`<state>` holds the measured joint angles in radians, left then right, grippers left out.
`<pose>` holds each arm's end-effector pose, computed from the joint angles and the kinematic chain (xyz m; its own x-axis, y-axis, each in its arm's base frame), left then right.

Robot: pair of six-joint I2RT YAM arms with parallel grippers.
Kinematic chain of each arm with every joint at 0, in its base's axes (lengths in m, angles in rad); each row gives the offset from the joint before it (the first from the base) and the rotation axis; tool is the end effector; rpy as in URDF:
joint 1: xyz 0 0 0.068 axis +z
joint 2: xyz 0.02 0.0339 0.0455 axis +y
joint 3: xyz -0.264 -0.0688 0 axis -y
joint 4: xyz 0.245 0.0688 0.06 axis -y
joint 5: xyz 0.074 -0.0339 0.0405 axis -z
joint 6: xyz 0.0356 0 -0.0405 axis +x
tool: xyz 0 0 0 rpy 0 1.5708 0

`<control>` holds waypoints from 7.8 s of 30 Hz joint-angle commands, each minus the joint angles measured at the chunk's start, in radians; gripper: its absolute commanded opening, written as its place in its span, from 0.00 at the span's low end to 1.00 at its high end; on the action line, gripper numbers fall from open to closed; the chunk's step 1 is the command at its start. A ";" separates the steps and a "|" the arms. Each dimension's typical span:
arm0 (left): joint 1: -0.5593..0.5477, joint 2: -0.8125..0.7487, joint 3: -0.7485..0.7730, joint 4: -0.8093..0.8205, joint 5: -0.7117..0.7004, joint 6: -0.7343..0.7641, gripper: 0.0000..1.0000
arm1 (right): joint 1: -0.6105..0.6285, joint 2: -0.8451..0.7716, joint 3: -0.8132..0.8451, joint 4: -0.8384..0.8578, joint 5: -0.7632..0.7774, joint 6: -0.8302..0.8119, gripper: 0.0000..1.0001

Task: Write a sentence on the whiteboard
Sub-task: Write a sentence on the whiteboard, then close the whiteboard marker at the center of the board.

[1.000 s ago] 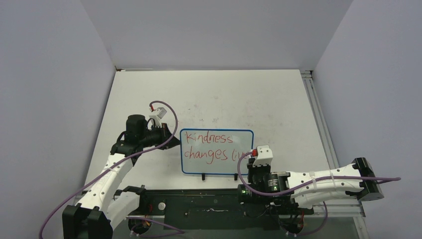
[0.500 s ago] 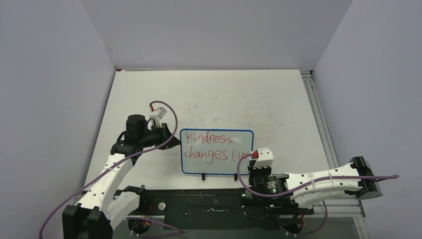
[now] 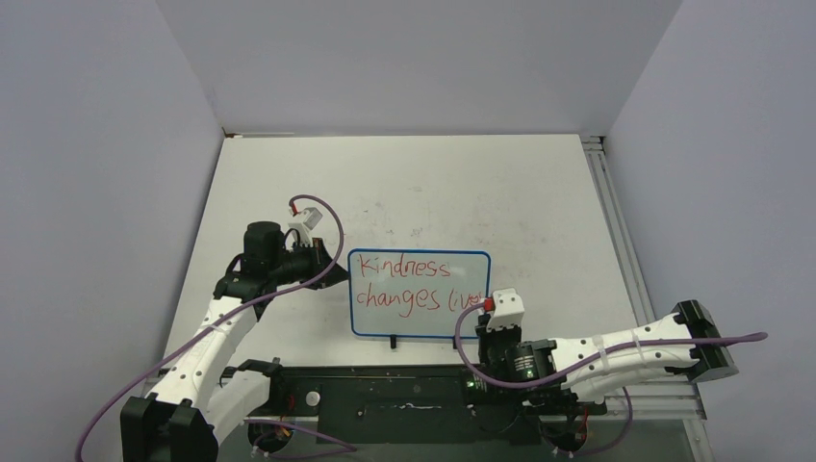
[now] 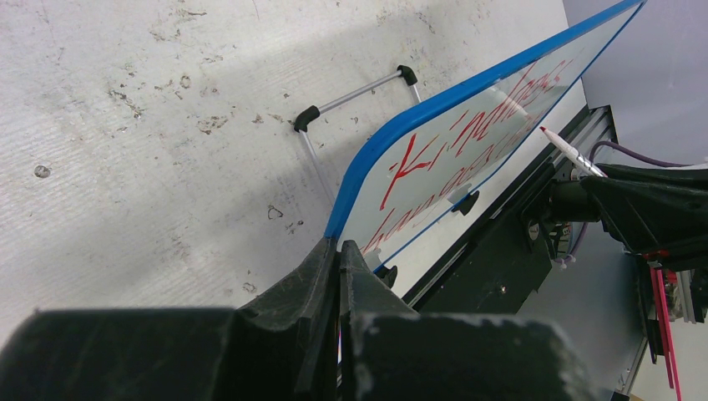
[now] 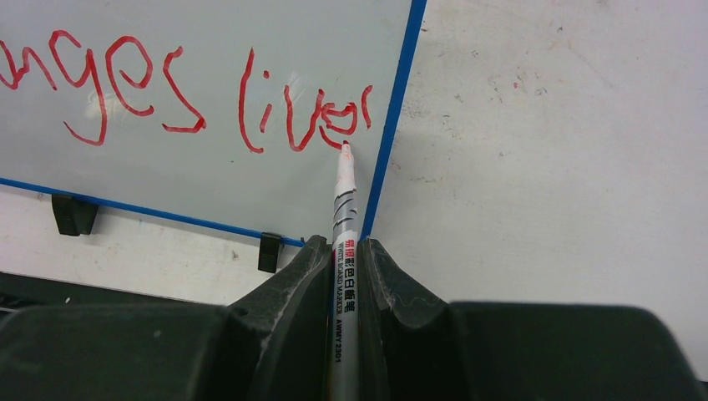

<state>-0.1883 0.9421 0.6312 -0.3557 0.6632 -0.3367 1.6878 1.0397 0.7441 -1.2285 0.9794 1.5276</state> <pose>0.1890 -0.0583 0.2461 -0.7790 -0.1166 -0.6160 0.3872 0.6834 -0.6189 0.0127 0.1450 0.2334 -0.5527 -0.0694 -0.8305 -0.1406 0.9900 0.0108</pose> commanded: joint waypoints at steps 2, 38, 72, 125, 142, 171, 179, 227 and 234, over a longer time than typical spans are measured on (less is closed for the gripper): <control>-0.005 -0.014 0.035 0.043 0.020 -0.001 0.00 | 0.028 0.003 0.039 -0.040 0.037 0.015 0.05; -0.006 -0.014 0.033 0.044 0.024 -0.002 0.00 | 0.002 0.017 0.004 -0.066 -0.008 0.073 0.05; -0.009 -0.019 0.034 0.044 0.020 -0.002 0.00 | -0.017 0.020 0.026 0.025 0.012 -0.061 0.05; -0.010 -0.016 0.034 0.043 0.016 -0.002 0.00 | -0.068 0.010 0.060 -0.025 0.091 -0.036 0.05; -0.010 -0.039 0.036 0.037 0.011 0.001 0.29 | -0.045 -0.102 0.109 0.379 0.060 -0.566 0.05; 0.183 -0.132 0.091 -0.045 -0.315 0.004 0.80 | -0.862 0.116 0.402 0.881 -0.645 -1.310 0.05; 0.227 0.056 0.130 -0.109 -0.489 0.037 0.64 | -1.119 0.066 0.318 0.982 -0.924 -1.280 0.05; 0.075 0.745 0.383 -0.173 -0.706 0.157 0.22 | -1.238 -0.122 0.161 1.083 -0.987 -1.309 0.05; 0.072 0.760 0.385 -0.185 -0.685 0.165 0.00 | -1.240 -0.129 0.167 1.081 -0.996 -1.309 0.05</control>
<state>-0.1146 1.6848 0.9836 -0.5270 -0.0227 -0.1848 0.4576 0.9394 0.9024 -0.2012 -0.0235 0.2272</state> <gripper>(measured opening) 0.128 0.157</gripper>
